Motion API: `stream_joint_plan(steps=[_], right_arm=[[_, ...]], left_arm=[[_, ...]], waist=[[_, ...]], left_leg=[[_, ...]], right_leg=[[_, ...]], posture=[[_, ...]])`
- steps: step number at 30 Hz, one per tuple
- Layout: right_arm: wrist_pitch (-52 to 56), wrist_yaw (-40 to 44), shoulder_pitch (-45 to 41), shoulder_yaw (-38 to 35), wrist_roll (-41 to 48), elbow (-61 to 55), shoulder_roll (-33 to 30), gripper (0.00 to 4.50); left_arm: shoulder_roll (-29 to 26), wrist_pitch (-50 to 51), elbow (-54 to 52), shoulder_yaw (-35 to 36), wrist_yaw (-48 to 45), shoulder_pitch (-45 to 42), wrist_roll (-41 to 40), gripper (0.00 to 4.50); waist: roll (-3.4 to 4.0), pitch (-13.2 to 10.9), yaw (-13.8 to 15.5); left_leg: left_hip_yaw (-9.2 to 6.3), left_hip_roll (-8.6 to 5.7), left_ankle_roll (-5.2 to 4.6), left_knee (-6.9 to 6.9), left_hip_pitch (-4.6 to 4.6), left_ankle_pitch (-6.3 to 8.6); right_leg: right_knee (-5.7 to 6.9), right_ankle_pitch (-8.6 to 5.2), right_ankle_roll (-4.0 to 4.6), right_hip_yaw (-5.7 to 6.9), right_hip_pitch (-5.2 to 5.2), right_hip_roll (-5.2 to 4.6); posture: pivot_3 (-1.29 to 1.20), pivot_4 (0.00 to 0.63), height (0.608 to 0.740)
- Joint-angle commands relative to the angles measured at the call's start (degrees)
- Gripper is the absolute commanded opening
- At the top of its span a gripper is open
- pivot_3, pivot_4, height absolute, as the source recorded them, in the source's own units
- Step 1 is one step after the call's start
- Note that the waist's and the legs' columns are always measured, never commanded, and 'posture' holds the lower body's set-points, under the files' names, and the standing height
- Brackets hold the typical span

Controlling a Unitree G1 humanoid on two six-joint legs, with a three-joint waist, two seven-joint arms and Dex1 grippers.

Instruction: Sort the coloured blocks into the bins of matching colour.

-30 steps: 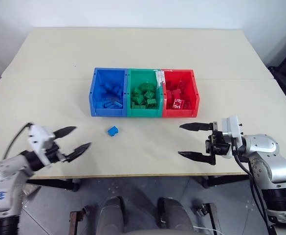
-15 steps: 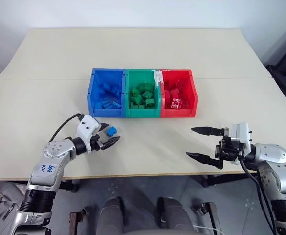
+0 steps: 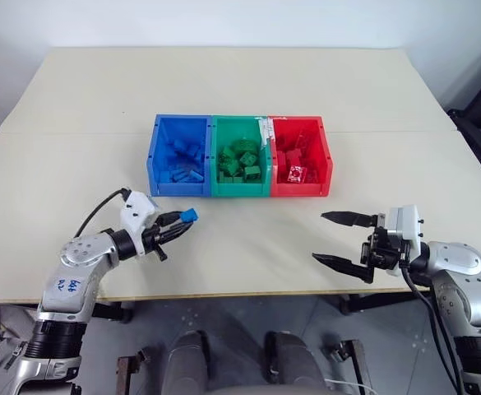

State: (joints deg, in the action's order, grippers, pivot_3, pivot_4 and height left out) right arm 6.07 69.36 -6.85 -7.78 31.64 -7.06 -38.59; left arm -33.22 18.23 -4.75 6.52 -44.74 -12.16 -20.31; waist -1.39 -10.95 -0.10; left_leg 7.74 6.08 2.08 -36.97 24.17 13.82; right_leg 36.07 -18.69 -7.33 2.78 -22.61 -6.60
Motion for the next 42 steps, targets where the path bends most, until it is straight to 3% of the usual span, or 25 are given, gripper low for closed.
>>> stream_joint_plan(steps=[1,7,14,20,25,30,36,42], right_arm=[[0.7,-3.6,-1.2,-3.1,3.4,-3.9,1.6,4.5],[2.4,-13.6,-4.0,-6.3,5.6,-6.0,6.2,4.5],[2.2,-17.7,-4.7,-6.4,4.4,-7.3,7.2,4.5],[2.2,-17.0,-3.0,-6.1,4.4,-8.8,6.4,4.5],[1.6,-13.9,-1.7,-5.0,3.3,-8.4,5.1,4.5],[0.3,-9.5,-1.5,-3.9,2.2,-6.3,3.5,4.5],[-3.9,-1.4,-2.2,-2.1,-0.7,1.6,1.1,4.5],[-7.4,3.9,-4.0,-1.6,-1.9,8.5,0.2,4.5]], left_arm=[[-0.5,0.1,-3.9,5.6,0.7,-3.0,-4.7,1.17],[3.0,5.2,3.4,5.7,13.4,-18.0,-1.5,1.17],[4.6,6.6,16.3,-1.5,13.7,-28.8,4.4,1.17],[4.0,4.4,19.8,-1.6,10.5,-30.7,4.6,2.93],[0.7,2.7,16.2,0.7,5.8,-26.6,2.8,4.45],[-4.8,0.1,9.6,6.6,-1.6,-17.7,-1.3,4.48],[-15.7,-11.4,7.1,13.1,-14.3,4.3,0.5,4.48],[-14.5,-17.5,6.0,16.1,-12.9,13.5,0.9,4.48]], waist=[[0.0,0.0,0.0],[0.0,0.0,0.8],[0.0,0.0,1.5],[-0.01,0.0,1.3],[-0.01,0.0,1.2],[0.0,0.0,0.7],[-0.01,0.0,-0.4],[-0.01,0.0,0.2]], left_leg=[[0.0,0.0,0.0,0.0,0.0,0.0],[-0.08,-0.07,-0.09,-0.12,0.01,-0.05],[0.03,-0.08,0.08,-0.05,0.03,-0.08],[0.24,0.0,0.1,-0.01,0.03,-0.08],[0.34,0.01,0.1,-0.02,0.03,-0.06],[0.38,0.09,0.12,-0.01,0.02,-0.04],[0.73,0.25,0.21,0.02,-0.09,0.14],[0.78,0.29,-0.01,-0.03,-0.02,0.3]], right_leg=[[0.0,0.0,0.0,0.0,0.0,0.0],[0.01,0.06,-0.09,-0.01,0.11,0.0],[-0.01,0.07,-0.12,0.01,0.01,0.03],[-0.01,0.07,-0.13,0.02,-0.14,0.03],[-0.04,0.07,-0.13,0.02,-0.14,0.01],[-0.01,0.07,-0.12,0.02,-0.19,0.02],[-0.05,0.06,-0.1,0.07,-0.33,0.01],[-0.05,0.08,0.0,0.08,-0.45,-0.04]], posture=[[0.0,0.15,0.74],[0.0,0.15,0.74],[0.0,0.15,0.74],[0.0,0.15,0.74],[0.0,0.15,0.74],[0.0,0.15,0.74],[0.0,0.15,0.74],[0.0,0.15,0.74]])
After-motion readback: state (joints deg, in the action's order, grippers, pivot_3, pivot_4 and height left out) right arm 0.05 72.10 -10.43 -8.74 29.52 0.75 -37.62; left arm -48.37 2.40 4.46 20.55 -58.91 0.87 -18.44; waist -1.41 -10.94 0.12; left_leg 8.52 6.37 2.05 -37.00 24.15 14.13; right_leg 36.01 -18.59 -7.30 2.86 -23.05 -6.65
